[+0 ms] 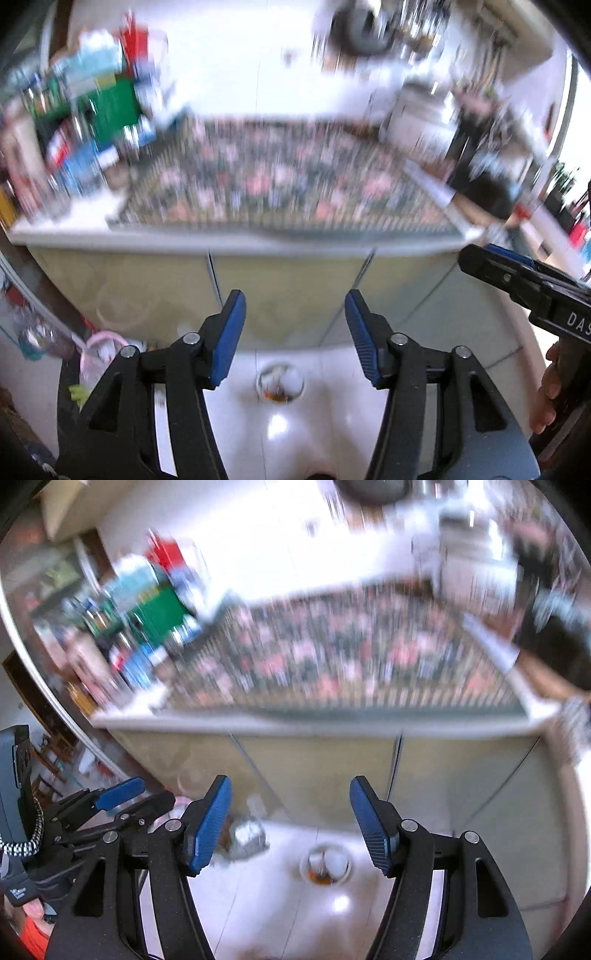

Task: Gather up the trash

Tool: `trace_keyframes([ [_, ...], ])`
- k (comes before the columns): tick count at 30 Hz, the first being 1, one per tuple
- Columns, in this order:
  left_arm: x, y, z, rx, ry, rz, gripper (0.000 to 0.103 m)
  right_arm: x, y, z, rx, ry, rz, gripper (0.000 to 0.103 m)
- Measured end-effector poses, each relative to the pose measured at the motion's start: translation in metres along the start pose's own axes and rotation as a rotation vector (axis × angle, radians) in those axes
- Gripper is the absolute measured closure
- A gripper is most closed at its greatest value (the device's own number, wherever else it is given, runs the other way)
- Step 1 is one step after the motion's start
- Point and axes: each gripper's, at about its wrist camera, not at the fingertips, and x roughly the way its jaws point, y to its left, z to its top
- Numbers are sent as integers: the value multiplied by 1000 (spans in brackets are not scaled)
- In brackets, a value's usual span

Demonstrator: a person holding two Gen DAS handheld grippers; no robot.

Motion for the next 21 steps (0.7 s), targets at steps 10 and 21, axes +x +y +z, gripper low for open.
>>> trace_keyframes([
  [10,-190,-9,23,28,-304,-27,30,-172,87,7,-39,-329,-21,40],
  [21,-269,12,-25,13,-316,-9,7,-226,136,-32,-54,-382,-79,12],
])
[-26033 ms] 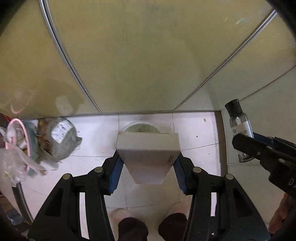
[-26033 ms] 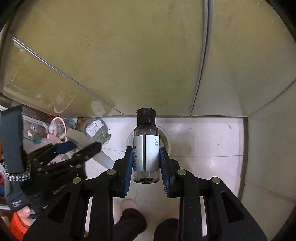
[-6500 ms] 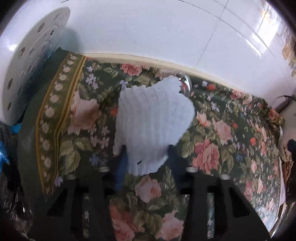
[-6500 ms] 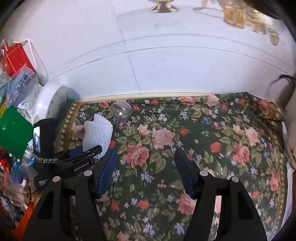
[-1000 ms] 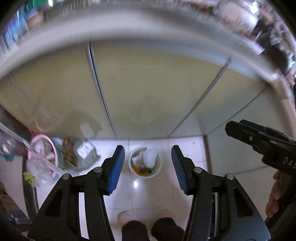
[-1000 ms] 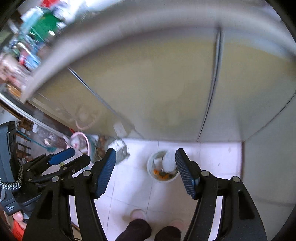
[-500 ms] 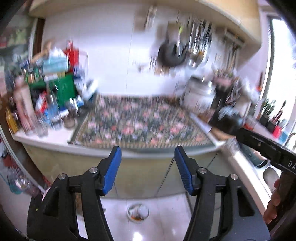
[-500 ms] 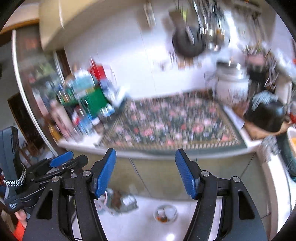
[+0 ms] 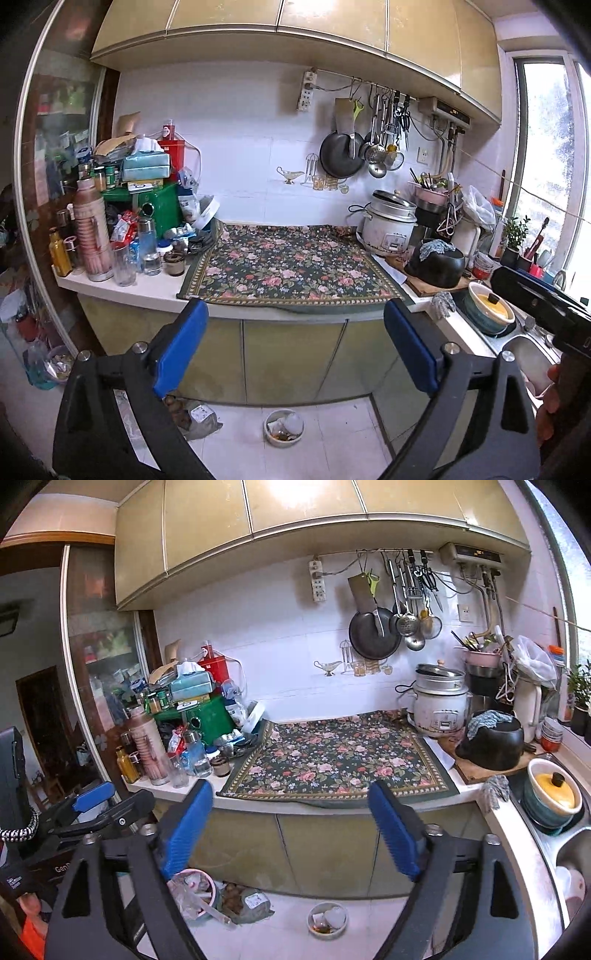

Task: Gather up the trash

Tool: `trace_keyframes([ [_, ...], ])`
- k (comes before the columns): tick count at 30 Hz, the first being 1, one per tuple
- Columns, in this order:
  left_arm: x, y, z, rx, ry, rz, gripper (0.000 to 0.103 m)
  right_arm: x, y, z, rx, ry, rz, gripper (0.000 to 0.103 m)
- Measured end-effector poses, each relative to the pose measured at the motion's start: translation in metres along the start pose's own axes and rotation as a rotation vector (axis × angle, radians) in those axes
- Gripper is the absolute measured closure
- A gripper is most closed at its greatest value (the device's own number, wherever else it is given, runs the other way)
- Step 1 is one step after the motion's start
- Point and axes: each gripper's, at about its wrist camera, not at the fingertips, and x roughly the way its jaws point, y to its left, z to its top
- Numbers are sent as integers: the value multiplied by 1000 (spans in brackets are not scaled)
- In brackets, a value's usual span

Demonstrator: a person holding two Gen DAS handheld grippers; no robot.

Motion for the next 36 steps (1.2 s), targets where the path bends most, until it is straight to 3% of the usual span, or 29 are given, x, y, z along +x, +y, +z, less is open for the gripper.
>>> trace_keyframes([
  [2,-13,1,-5,7,-2,5,6,-8,2,-3,2,-3,-17,0],
  [8,-25,4,-11,7,-6,5,5,-19,16,-10,-19,2,-54,0],
  [36,-18,-1,-6,7,4,-1,5,-23,16,-12,-9,31,-40,0],
])
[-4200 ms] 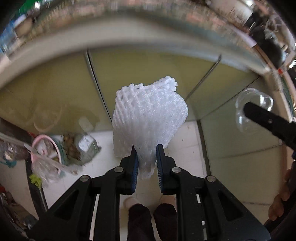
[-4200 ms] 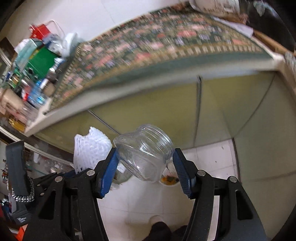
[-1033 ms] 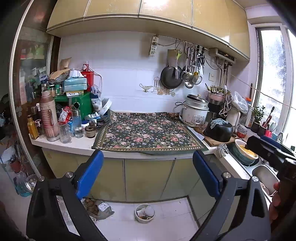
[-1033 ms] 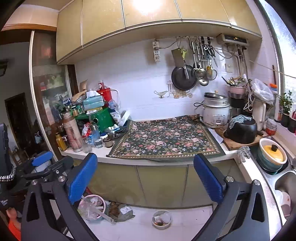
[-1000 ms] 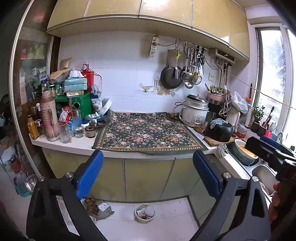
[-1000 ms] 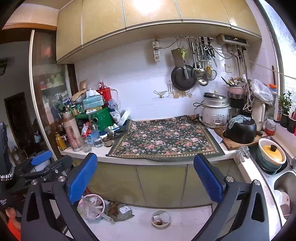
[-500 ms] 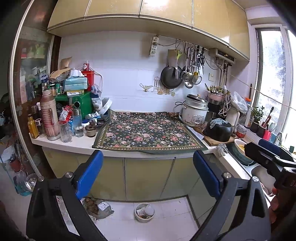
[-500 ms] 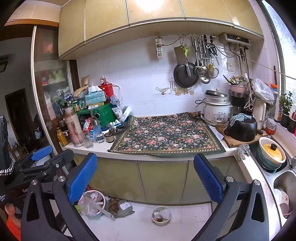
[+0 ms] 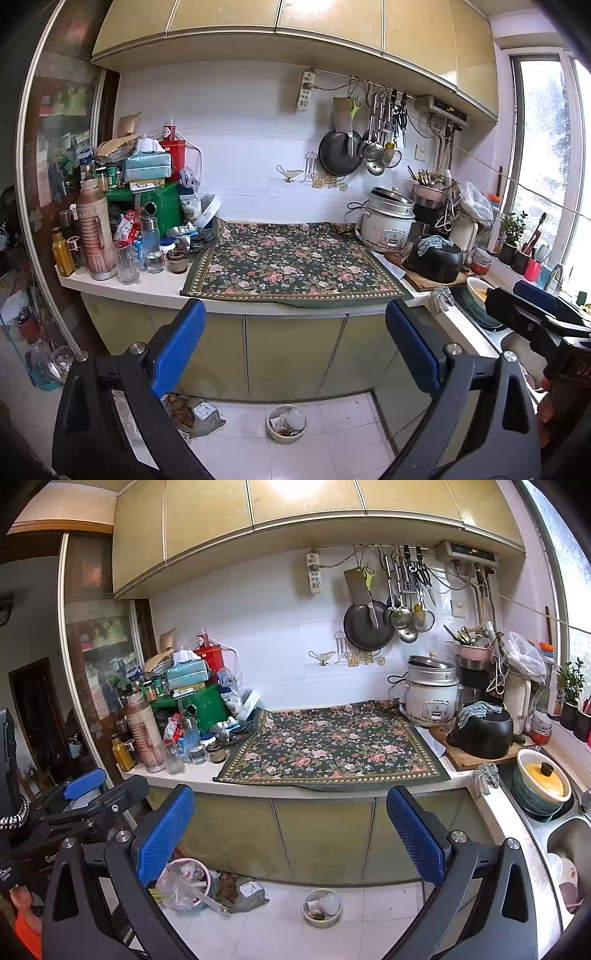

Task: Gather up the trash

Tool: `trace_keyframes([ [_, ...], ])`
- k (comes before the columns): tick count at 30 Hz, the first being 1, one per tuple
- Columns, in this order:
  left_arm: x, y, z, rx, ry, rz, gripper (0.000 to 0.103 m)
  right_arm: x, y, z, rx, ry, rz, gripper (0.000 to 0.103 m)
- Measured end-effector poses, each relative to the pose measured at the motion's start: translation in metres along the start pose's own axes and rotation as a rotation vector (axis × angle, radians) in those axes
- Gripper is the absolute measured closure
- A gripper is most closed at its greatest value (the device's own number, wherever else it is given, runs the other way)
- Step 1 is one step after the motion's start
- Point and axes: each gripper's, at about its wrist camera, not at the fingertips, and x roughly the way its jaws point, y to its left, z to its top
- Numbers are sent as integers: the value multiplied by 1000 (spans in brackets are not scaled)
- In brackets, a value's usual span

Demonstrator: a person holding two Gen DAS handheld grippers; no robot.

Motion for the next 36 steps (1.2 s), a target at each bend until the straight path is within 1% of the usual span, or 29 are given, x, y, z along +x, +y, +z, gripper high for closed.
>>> trace_keyframes([
  [28,8,-15,2,12,-9,-24,5,1,1,1,14,7,0,0],
  [36,11,-18,2,19,0,-41,5,2,7,-2,12,5,-18,0],
])
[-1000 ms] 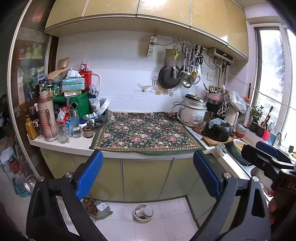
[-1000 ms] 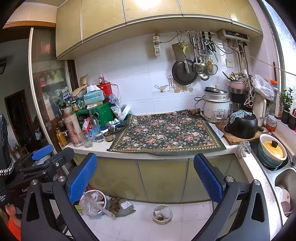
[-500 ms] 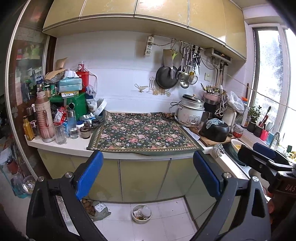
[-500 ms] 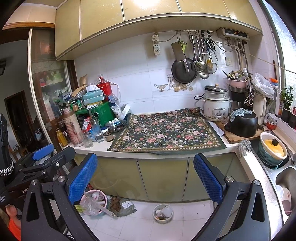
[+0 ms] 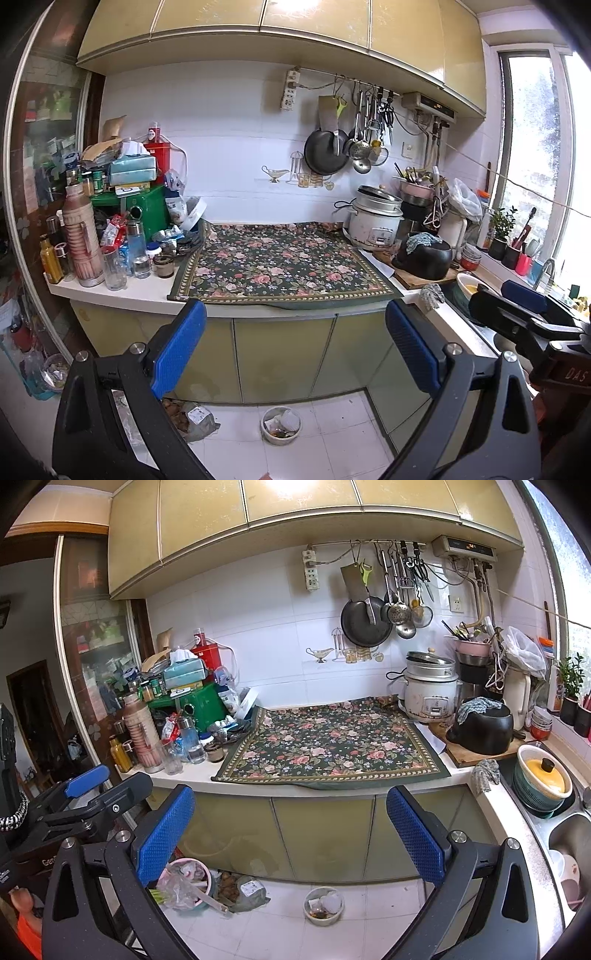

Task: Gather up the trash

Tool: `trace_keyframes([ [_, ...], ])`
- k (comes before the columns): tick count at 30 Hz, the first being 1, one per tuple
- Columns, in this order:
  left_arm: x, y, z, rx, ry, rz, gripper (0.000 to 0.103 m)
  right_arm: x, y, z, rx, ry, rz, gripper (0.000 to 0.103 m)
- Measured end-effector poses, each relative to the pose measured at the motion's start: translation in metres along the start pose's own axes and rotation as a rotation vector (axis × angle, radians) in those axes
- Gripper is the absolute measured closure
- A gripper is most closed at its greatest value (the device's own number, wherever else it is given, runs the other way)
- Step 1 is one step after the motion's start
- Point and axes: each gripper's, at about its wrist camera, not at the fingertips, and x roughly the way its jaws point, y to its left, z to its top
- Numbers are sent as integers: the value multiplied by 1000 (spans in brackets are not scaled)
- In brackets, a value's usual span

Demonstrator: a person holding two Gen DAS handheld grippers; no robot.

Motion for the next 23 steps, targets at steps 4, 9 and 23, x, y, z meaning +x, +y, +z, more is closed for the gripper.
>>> trace_keyframes([
  [4,1,-2,1,4,1,-6,5,1,4,0,0,0,-9,0],
  [9,5,-2,2,-5,4,-2,5,3,5,1,-8,-2,-28,0],
  [23,24,-2,8,-12,19,-7,5,16,-3,5,7,14,-48,0],
])
